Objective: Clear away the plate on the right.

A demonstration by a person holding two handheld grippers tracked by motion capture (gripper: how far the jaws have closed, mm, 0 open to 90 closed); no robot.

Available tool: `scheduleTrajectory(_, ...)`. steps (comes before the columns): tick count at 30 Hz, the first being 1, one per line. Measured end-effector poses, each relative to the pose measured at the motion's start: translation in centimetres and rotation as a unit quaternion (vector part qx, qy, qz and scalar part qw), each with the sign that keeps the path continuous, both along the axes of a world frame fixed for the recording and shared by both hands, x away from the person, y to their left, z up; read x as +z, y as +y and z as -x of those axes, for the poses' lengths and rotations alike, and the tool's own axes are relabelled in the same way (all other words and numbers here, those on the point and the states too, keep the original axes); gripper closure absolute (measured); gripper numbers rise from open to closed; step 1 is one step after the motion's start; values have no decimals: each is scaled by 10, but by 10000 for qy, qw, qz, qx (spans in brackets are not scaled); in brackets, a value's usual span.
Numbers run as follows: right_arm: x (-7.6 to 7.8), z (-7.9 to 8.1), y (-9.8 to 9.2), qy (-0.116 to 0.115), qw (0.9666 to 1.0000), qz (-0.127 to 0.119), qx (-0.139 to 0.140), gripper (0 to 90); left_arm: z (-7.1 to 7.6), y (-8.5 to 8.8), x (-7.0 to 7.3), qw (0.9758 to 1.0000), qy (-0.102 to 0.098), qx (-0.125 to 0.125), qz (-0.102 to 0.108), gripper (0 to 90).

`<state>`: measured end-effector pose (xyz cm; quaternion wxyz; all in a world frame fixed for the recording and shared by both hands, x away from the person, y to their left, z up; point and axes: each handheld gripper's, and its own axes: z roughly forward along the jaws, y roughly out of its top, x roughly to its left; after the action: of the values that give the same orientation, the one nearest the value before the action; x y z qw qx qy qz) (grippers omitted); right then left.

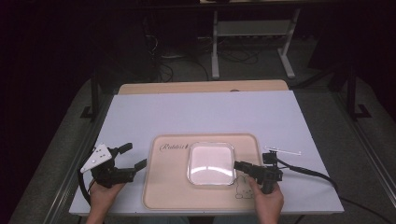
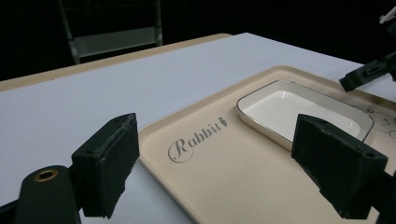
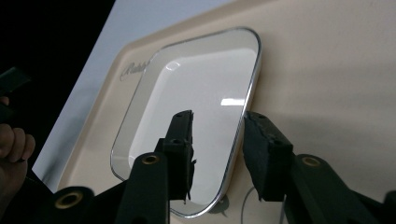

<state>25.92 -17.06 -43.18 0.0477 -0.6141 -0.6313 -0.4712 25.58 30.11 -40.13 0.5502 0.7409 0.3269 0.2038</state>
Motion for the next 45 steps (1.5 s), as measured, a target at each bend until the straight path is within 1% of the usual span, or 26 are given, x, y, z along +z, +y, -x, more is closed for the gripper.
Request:
scheduleTrajectory(4, 5, 1, -7, -352, 9992, 143, 96, 554, -1, -1, -1, 10000, 10, -4, -10, 146)
scheduleTrajectory(6, 6, 1, -11, -445, 9984, 268, 238, 522, -1, -1, -1, 10000, 22, -13, -44, 146)
scheduleTrajectory(8, 7, 0, -14, -530, 9969, 448, 380, 503, -1, -2, -2, 10000, 49, -26, -62, 146)
scheduleTrajectory(10, 7, 1, -18, -691, 9948, 615, 434, 489, -2, -3, -3, 10000, 56, -18, -79, 146)
scheduleTrajectory(15, 10, -2, -24, -989, 9900, 783, 629, 390, -2, -4, -4, 9999, 85, -12, -119, 146)
scheduleTrajectory(18, 14, -3, -27, -1225, 9871, 778, 672, 392, -2, -5, -4, 9999, 94, -11, -123, 146)
scheduleTrajectory(24, 22, -7, -37, -1638, 9793, 1005, 626, 359, -2, -5, -4, 9999, 91, -16, -118, 146)
scheduleTrajectory(27, 25, -11, -42, -1725, 9759, 1165, 659, 350, -2, -5, -4, 9999, 95, -22, -132, 146)
scheduleTrajectory(30, 28, -13, -46, -1873, 9704, 1371, 673, 350, -2, -5, -4, 9999, 67, -25, -131, 146)
scheduleTrajectory(35, 36, -13, -56, -2186, 9626, 1487, 593, 343, -3, -5, -4, 9999, 88, -29, -136, 146)
scheduleTrajectory(40, 43, -10, -66, -2527, 9516, 1672, 513, 322, -4, -7, -4, 9998, 86, -48, -154, 146)
scheduleTrajectory(43, 45, -8, -71, -2624, 9466, 1812, 483, 304, -4, -8, -5, 9998, 106, -65, -167, 146)
scheduleTrajectory(44, 45, -8, -72, -2697, 9437, 1860, 464, 301, -4, -8, -5, 9998, 108, -62, -172, 146)
scheduleTrajectory(45, 46, -7, -74, -2747, 9417, 1894, 429, 304, -5, -9, -5, 9998, 114, -66, -176, 146)
